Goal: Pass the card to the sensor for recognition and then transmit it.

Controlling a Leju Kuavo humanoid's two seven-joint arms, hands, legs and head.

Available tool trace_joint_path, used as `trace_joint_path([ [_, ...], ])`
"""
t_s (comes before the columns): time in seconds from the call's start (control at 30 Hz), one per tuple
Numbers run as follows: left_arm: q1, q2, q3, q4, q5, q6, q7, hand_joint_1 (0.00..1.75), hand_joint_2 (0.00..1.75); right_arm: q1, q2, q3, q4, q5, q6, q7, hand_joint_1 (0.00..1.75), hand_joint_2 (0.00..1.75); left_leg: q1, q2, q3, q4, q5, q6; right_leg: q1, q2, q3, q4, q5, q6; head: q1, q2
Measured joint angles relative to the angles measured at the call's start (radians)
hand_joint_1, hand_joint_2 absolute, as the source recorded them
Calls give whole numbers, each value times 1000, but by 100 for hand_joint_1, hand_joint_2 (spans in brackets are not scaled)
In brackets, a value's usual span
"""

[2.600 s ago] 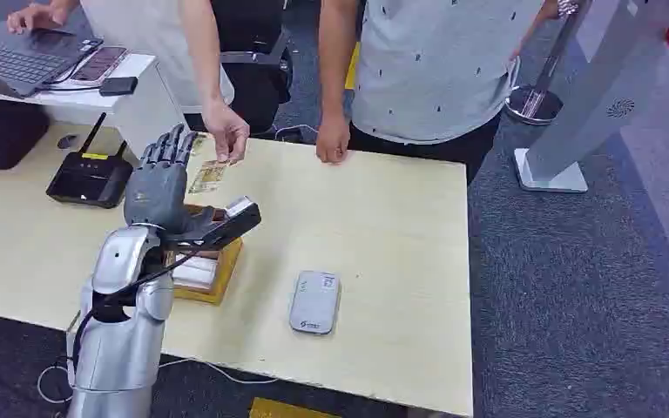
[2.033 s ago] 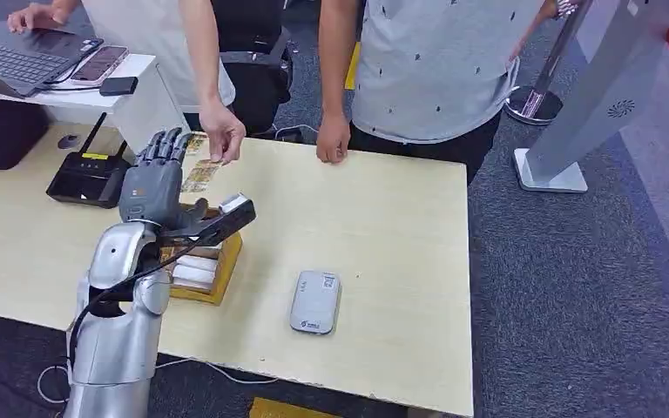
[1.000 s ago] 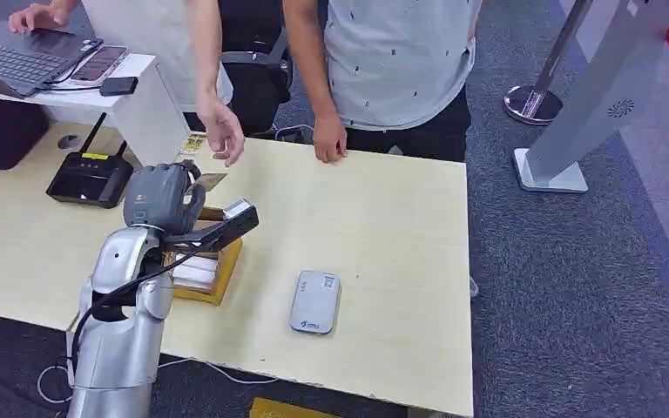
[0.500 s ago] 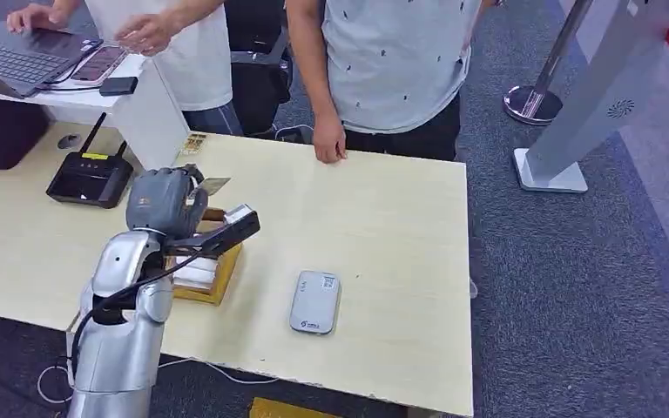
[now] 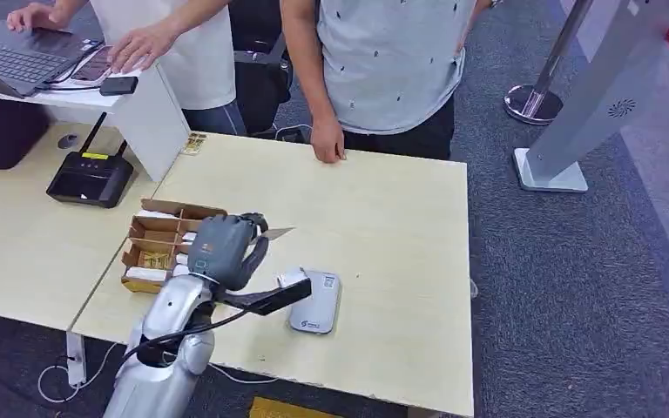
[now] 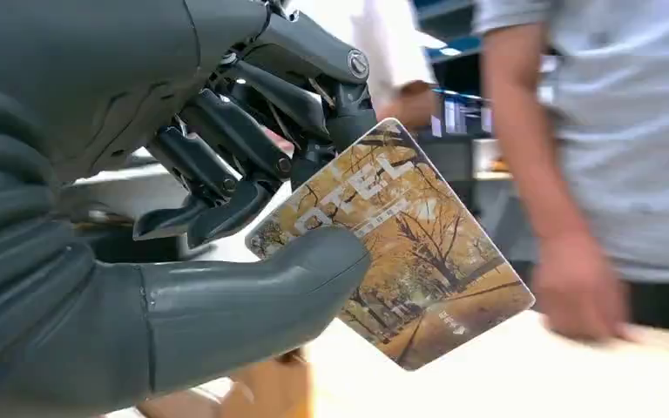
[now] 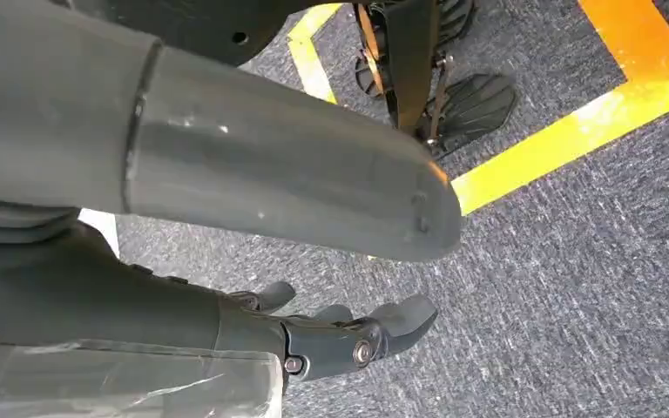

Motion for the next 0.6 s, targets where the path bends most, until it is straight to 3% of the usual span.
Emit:
trace_joint_path([
  [0.2, 1, -14, -105, 40, 17, 2, -4, 175, 175, 0, 0, 1, 0, 7, 5, -3, 0, 0, 0, 0, 0, 0, 0, 0, 0, 0, 0, 0, 0, 0, 0, 0],
  [0.6, 1, -14, -143, 69, 24, 6, -1, 175, 175, 0, 0, 1, 0, 7, 5, -3, 0, 0, 0, 0, 0, 0, 0, 0, 0, 0, 0, 0, 0, 0, 0, 0],
])
